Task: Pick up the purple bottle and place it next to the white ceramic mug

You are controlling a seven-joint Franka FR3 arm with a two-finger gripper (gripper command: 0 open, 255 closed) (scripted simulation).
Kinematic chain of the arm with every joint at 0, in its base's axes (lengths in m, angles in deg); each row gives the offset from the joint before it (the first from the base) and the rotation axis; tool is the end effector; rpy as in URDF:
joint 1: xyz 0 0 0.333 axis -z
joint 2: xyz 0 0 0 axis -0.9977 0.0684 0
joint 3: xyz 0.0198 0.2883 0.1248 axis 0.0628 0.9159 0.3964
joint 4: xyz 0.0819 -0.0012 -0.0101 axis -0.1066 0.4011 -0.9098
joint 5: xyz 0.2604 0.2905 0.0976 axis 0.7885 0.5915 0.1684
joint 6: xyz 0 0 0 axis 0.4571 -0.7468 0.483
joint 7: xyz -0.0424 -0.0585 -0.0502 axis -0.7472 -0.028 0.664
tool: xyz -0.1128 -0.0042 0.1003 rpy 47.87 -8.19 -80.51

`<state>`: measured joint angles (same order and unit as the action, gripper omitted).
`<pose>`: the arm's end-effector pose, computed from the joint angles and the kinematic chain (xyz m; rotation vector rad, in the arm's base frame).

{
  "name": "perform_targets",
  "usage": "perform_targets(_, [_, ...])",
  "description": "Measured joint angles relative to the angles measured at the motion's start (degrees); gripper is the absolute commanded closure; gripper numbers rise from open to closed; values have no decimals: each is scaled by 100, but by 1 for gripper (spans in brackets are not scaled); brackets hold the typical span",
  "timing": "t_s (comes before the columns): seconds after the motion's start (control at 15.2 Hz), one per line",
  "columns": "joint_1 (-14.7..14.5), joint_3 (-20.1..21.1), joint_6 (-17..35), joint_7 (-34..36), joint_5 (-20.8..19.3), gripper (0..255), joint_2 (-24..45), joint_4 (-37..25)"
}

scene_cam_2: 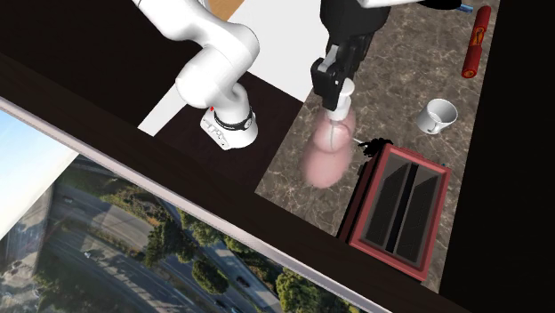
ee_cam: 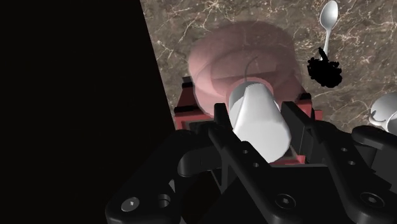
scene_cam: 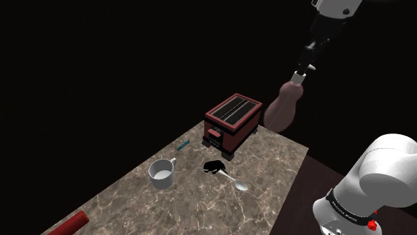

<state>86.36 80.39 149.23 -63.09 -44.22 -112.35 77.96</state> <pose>0.3150 -0.0324 0.6168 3.0467 0.0022 0.2004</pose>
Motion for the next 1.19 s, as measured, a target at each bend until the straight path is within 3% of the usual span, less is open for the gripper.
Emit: perform_targets(1.19, [4,51,-1240,-101,31,255,755,-1998])
